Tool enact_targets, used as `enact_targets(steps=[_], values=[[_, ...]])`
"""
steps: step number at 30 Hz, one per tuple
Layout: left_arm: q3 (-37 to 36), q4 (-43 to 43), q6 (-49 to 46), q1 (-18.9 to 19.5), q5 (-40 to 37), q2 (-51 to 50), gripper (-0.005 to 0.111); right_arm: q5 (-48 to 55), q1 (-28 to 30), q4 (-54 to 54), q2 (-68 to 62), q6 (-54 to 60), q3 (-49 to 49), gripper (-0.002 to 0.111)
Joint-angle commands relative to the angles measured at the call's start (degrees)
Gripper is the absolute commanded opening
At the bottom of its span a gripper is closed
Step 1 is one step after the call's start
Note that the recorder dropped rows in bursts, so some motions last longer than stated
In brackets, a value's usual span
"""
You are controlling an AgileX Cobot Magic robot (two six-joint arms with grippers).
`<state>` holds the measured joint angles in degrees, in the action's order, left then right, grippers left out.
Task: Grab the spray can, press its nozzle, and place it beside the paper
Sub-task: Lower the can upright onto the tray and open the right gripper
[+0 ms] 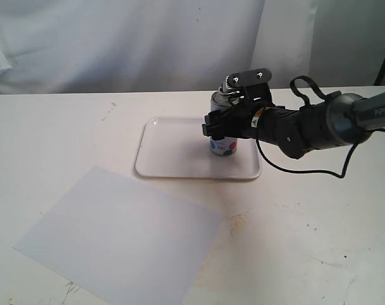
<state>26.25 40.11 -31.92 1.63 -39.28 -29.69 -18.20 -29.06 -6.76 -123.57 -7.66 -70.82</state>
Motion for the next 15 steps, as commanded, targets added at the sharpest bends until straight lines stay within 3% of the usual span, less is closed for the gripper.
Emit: enact_targets(steps=[1, 15], values=[[-0.1, -0.3, -0.1, 0.2, -0.1, 0.4, 0.0, -0.5, 0.2, 0.1, 0.6, -0.2, -0.2, 0.079], [-0.6, -0.3, -0.1, 0.2, 0.0, 0.4, 0.0, 10.2, -0.6, 0.0, 8.5, 0.0, -0.3, 0.079]])
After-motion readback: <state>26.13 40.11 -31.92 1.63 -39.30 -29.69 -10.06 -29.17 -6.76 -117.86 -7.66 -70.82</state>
